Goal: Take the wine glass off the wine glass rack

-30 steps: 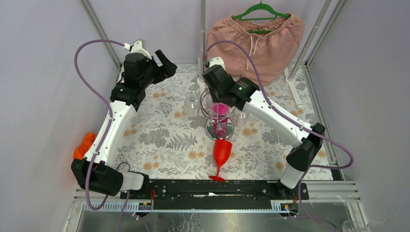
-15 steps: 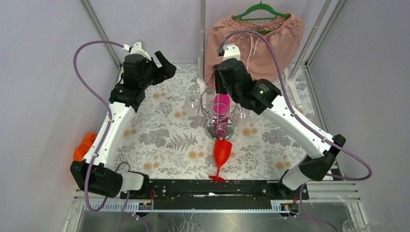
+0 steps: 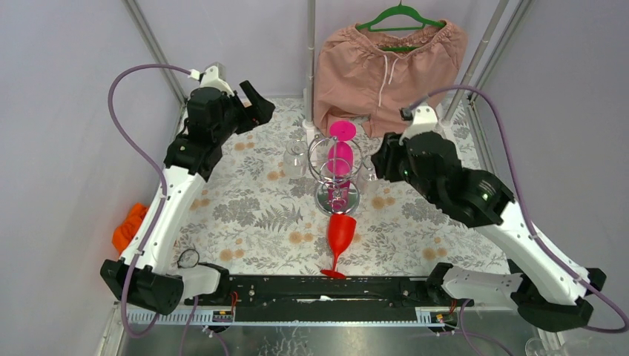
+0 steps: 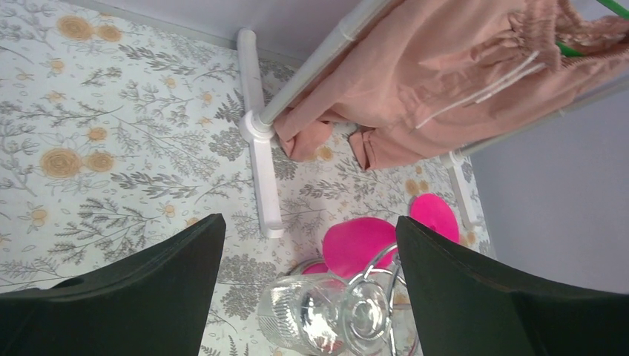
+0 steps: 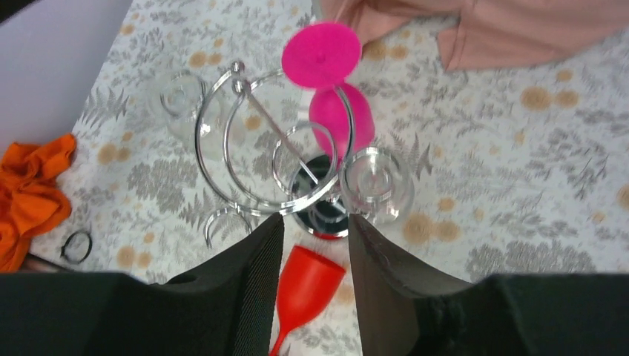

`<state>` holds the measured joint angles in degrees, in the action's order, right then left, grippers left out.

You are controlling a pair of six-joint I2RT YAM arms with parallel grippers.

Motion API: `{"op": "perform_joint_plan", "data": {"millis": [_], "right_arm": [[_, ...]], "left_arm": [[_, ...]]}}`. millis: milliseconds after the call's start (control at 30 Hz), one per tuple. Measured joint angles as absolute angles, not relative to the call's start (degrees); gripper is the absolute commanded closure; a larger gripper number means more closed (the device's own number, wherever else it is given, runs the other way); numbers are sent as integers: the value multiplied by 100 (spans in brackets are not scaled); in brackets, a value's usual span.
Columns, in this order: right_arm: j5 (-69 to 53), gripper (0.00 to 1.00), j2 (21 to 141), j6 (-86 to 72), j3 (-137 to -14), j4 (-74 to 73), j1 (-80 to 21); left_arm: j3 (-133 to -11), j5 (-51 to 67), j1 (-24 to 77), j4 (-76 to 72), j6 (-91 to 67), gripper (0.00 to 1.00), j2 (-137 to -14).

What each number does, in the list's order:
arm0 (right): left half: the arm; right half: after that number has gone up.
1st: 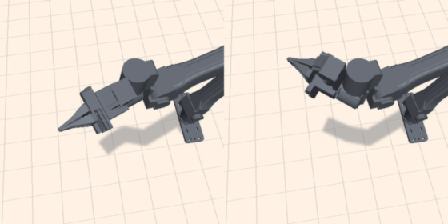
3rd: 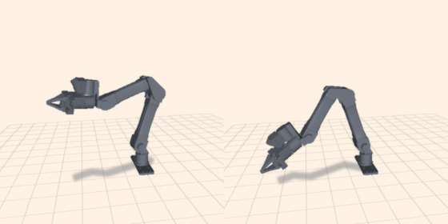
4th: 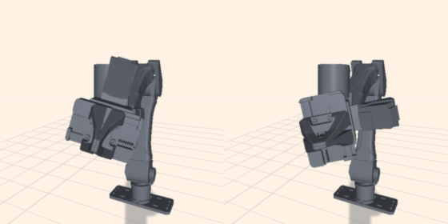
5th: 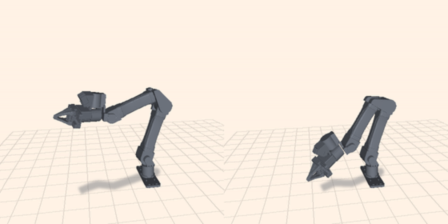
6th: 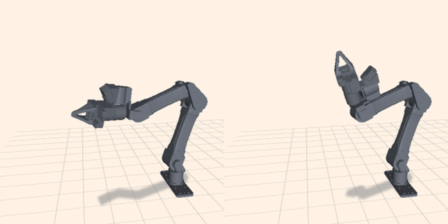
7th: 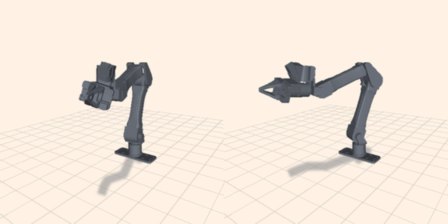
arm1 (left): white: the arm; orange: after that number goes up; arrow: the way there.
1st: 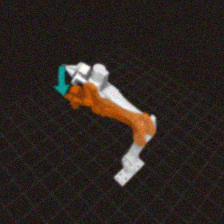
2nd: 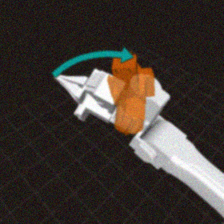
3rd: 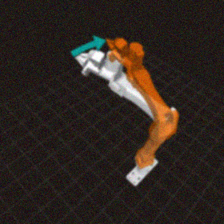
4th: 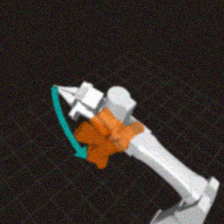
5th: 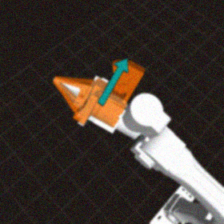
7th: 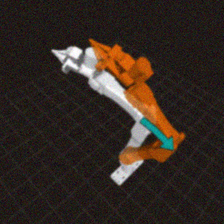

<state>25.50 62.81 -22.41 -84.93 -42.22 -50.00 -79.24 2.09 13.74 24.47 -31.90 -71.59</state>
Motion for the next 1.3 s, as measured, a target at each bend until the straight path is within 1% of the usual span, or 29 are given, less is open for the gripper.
{"op": "perform_joint_plan", "data": {"millis": [100,267,533,733,900,1033,1133,1233,1300], "right_arm": [[2388,55,5824,-2578,-7977,-4431,-5059],[2121,55,5470,-3041,-7144,-4893,-5177],[1675,55,5290,-3468,-6681,-5406,-5273],[1474,54,5334,-3813,-6265,-5433,-5839],[1638,50,5734,-4248,-6132,-5454,-6893],[1876,46,6442,-4576,-6152,-5426,-7699],[1957,44,6919,-4751,-6158,-5325,-7959],[1992,40,7153,-4871,-6143,-5162,-8055],[1990,40,7231,-4943,-6090,-4965,-8082]], "left_arm": [[-7891,189,1542,2451,-3190,7,-7072],[-7872,172,1723,2539,-3190,7,-7011],[-7872,5,1765,2711,-3188,7,-6807],[-7872,-51,1791,2757,-3188,7,-6729],[-7872,-58,1809,2759,-3188,7,-6718],[-7848,-75,1813,2762,-3190,7,-6698],[-7776,-108,1826,2770,-3188,7,-6632],[-7725,-134,1833,2775,-3179,7,-6571],[-7682,-154,1833,2777,-3175,7,-6514]]}}
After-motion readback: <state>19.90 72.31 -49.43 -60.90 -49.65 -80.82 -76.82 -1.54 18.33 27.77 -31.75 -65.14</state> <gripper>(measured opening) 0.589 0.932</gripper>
